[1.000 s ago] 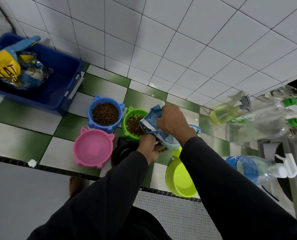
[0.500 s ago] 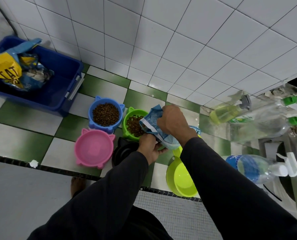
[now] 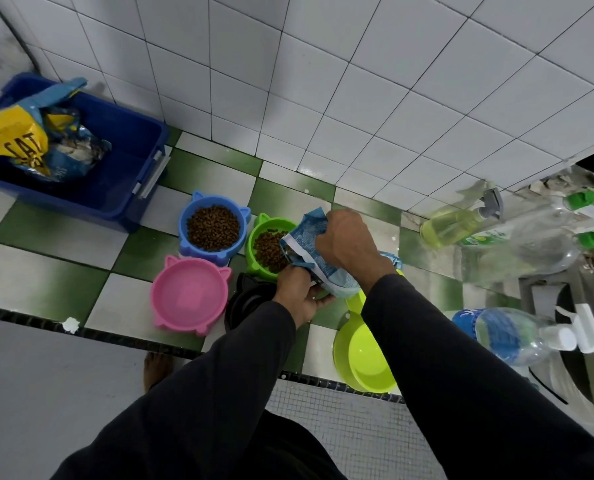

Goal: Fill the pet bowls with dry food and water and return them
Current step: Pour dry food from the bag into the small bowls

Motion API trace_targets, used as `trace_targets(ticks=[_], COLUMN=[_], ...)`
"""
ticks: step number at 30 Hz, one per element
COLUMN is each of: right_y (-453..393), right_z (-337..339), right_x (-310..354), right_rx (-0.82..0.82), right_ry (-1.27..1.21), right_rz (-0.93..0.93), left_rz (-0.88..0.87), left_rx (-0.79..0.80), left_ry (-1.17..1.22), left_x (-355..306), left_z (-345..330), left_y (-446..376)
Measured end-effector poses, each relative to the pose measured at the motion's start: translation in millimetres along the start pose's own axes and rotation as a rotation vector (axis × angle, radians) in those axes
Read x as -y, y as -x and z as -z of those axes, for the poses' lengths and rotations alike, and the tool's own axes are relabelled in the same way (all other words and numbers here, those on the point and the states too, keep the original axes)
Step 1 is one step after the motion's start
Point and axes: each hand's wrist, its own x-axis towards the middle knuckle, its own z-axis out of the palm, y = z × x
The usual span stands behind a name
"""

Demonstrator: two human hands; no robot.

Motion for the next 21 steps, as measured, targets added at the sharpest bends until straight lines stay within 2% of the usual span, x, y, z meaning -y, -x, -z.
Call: trace_targets(ticks=[11,21], right_y=[18.0,47.6], right_z=[0.4,-3.9], right_x=[-24.1,-48.6], right_rx=[-0.066,-0.183], right_ry=[-0.197,-0.407], right_rz=[-0.135,-0.228], left_rz=[-0.039,-0.181], left_rx=[-0.01,-0.019], left_ry=[-0.098,-0.171], left_x=[5.9,16.7], left_z=[-1.7,-5.9], left_y=[-1.4,9.3])
